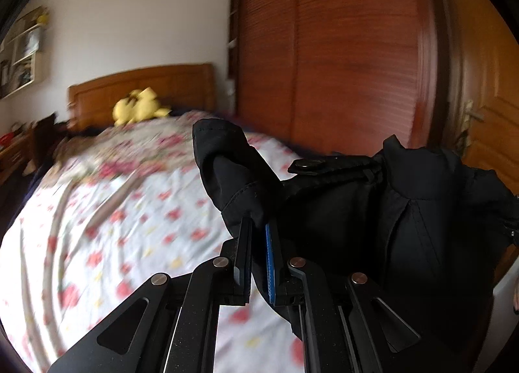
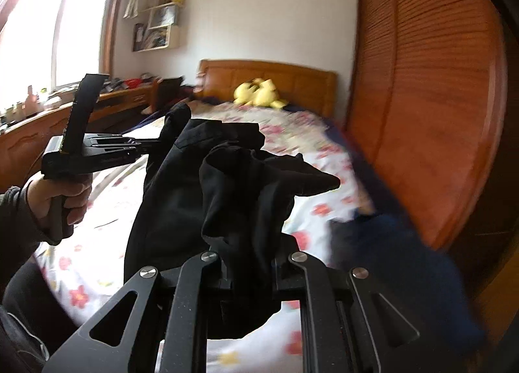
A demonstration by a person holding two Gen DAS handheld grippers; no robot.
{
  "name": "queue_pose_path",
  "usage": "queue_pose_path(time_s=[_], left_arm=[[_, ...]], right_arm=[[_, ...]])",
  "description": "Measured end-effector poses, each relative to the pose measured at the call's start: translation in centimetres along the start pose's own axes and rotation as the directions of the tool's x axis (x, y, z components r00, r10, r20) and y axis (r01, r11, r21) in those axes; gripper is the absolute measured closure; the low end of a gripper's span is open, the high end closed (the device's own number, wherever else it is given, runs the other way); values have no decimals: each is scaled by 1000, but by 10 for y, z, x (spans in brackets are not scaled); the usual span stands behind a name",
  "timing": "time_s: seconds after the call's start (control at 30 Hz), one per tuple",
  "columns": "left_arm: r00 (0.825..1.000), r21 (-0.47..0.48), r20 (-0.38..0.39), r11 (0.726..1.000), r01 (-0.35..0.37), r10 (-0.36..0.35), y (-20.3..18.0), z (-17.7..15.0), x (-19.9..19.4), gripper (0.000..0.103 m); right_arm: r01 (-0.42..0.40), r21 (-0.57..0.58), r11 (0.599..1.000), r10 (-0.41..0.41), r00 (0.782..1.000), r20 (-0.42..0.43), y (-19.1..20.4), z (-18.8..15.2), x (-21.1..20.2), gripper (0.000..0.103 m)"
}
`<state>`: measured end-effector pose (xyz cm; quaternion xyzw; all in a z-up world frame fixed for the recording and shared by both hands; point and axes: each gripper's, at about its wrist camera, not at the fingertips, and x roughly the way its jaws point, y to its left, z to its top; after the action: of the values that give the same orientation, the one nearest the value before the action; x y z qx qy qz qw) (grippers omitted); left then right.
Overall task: Fold large clothes
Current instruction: 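Lift the black coat bundle with the left gripper, then carry the coat with the left gripper onto the grey and blue garment stack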
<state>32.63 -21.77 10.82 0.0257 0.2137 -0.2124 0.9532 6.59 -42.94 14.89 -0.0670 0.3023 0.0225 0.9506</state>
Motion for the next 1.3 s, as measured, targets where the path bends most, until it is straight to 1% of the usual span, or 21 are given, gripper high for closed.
queue_pose_path(time_s=[0.13,0.27,0.33,0.4,0.5,0.6,0.7,0.77,0.8,0.83,0.9,0.93,1.0,1.03,1.07,1.1,1.13,1.17,1.23,1.27,1.3], left_arm=[[996,14,43,997,80,-80,-46,41,23,96],[989,59,50,988,140,-143,-96,75,48,96],[985,77,41,983,165,-169,-116,86,61,96],[981,79,30,979,190,-193,-128,95,77,96],[977,104,19,973,208,-211,-145,100,97,96],[974,125,-6,966,224,-225,-149,101,122,96],[968,134,-60,959,249,-243,-163,100,143,95],[962,184,-106,946,266,-250,-171,91,159,94],[964,204,-113,944,259,-240,-172,88,163,94],[974,233,-93,946,225,-209,-172,83,165,94],[980,271,-63,942,197,-187,-171,81,168,94],[980,275,-71,941,198,-186,-172,81,170,94],[978,270,-84,941,205,-189,-165,80,169,94],[978,265,-79,941,208,-193,-163,81,166,94],[977,260,-73,942,211,-198,-165,78,158,94],[976,251,-69,943,220,-209,-159,78,154,94],[973,244,-70,942,229,-219,-163,75,151,94],[972,237,-69,942,237,-227,-166,71,148,94],[970,229,-64,943,242,-234,-165,56,131,91],[970,223,-56,944,244,-237,-162,50,125,86],[969,215,-52,945,247,-241,-155,42,114,82]], right_arm=[[100,10,995,-101,994,38,-43,14,-27,89],[205,32,978,-206,977,50,-86,21,-53,89],[246,46,968,-248,968,45,-104,22,-62,89],[286,59,956,-288,957,31,-121,19,-70,89],[324,66,944,-325,946,5,-139,15,-73,89],[355,85,931,-354,935,-19,-155,7,-76,89],[378,147,914,-373,926,-62,-179,-11,-77,89],[382,205,901,-369,924,-99,-193,-29,-73,88],[383,222,897,-363,923,-126,-199,-38,-68,87],[396,232,888,-367,917,-159,-204,-50,-62,87],[430,259,865,-378,897,-229,-212,-72,-51,86],[454,268,850,-389,883,-261,-216,-80,-47,81],[479,290,829,-399,869,-294,-221,-93,-46,74],[489,285,824,-410,863,-294,-222,-95,-47,63],[517,270,812,-442,848,-292,-221,-96,-52,54],[537,261,802,-467,836,-287,-221,-94,-55,52],[553,257,793,-486,828,-281,-223,-93,-61,44],[560,260,787,-497,824,-273,-227,-93,-68,38],[577,256,775,-526,815,-245,-226,-88,-83,33],[590,250,768,-549,807,-220,-222,-83,-90,30],[596,243,765,-565,803,-190,-217,-77,-95,30]])
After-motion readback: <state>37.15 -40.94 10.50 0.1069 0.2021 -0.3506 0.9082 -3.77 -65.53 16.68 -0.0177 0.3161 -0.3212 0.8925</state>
